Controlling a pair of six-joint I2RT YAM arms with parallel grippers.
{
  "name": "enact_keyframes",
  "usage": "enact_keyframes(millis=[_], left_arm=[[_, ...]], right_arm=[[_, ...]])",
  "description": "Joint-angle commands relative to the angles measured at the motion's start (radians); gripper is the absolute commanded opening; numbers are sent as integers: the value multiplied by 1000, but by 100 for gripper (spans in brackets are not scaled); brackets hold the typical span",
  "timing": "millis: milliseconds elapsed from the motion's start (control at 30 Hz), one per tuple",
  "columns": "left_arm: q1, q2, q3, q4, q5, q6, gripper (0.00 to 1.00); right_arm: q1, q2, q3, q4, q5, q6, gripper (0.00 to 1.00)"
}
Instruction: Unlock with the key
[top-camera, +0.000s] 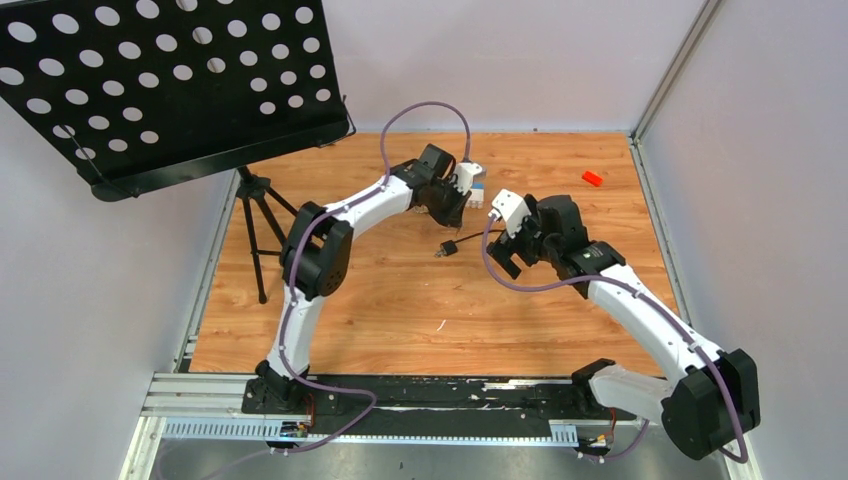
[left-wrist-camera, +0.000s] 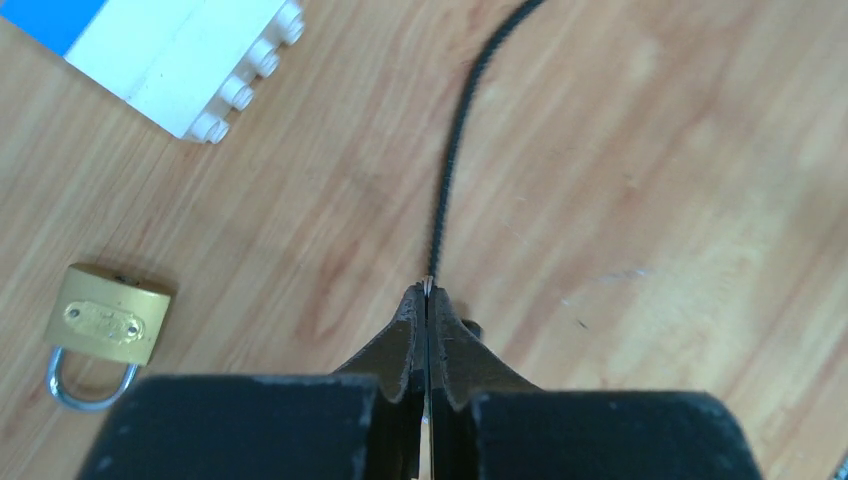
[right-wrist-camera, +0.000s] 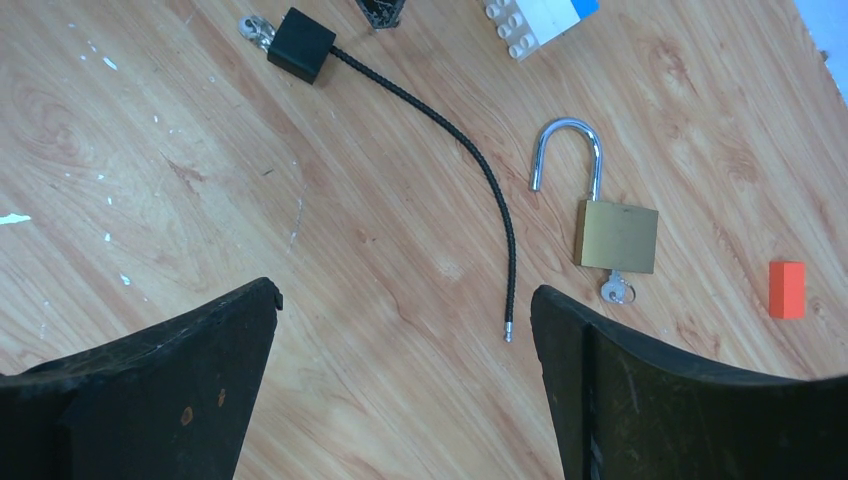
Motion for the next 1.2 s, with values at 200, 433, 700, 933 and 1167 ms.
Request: enact_keyframes(millis=[200,433,700,933,1167], left_arm=[[-35,-325,-143,16,183,43,0],[-67,-475,-181,-17,298,-32,0],[-84,-608,-260,128,316,-269,0],[-88,-647,-337,270,285,-471,0],[-92,-631,-337,281,236,-568,0]], right_arm=[[-92,-136,31,34,-204,135,96],[-124,-142,48,-32,-549,50,83],[-116,-112,111,31,-612,92,76],[-85,-91,124,108,-599,159,69],[-67,-94,83,140,-579,170,66]])
